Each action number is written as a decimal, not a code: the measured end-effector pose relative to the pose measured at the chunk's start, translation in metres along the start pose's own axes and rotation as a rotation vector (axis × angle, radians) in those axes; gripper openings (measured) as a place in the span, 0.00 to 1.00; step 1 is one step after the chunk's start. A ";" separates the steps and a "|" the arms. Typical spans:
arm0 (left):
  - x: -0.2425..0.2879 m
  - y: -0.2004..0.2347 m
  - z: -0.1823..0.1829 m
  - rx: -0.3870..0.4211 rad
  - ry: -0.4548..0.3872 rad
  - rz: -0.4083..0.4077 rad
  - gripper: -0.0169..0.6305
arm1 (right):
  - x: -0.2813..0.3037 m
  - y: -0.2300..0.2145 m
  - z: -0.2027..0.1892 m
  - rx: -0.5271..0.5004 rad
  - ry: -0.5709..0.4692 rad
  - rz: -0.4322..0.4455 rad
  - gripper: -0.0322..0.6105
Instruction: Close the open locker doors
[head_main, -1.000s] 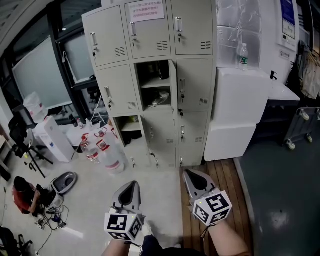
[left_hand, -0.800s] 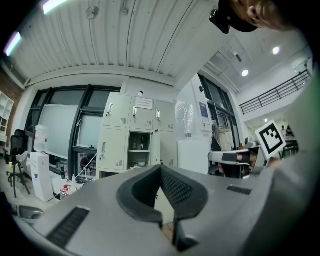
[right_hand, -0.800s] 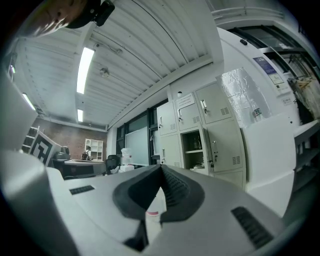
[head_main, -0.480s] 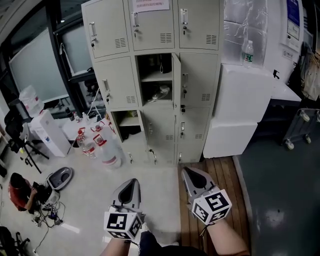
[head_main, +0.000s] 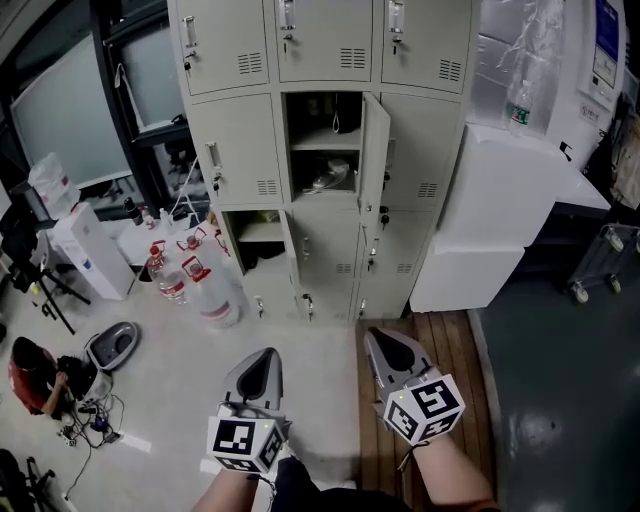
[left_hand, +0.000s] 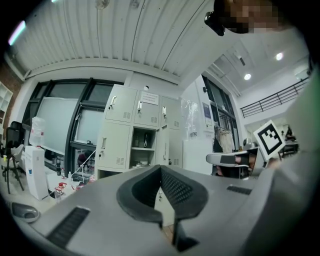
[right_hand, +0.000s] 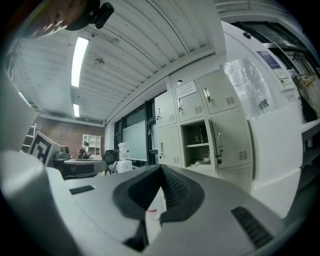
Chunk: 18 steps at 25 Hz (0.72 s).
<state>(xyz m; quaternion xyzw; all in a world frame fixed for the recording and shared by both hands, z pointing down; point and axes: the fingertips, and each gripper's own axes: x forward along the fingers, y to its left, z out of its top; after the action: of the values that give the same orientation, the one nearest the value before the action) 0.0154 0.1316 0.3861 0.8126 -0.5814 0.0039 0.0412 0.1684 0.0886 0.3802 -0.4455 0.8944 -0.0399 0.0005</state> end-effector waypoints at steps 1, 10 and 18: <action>0.004 0.005 0.001 0.001 -0.001 0.000 0.03 | 0.007 0.001 -0.001 0.000 0.003 0.003 0.05; 0.038 0.056 0.006 0.015 0.001 0.005 0.03 | 0.072 0.006 -0.011 0.016 0.033 0.029 0.05; 0.072 0.094 -0.005 0.031 0.001 -0.025 0.03 | 0.124 0.000 -0.026 0.030 0.063 0.021 0.05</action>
<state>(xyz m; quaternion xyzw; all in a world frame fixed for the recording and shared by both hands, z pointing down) -0.0501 0.0336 0.4007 0.8204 -0.5709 0.0129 0.0288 0.0924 -0.0084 0.4102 -0.4348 0.8978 -0.0671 -0.0205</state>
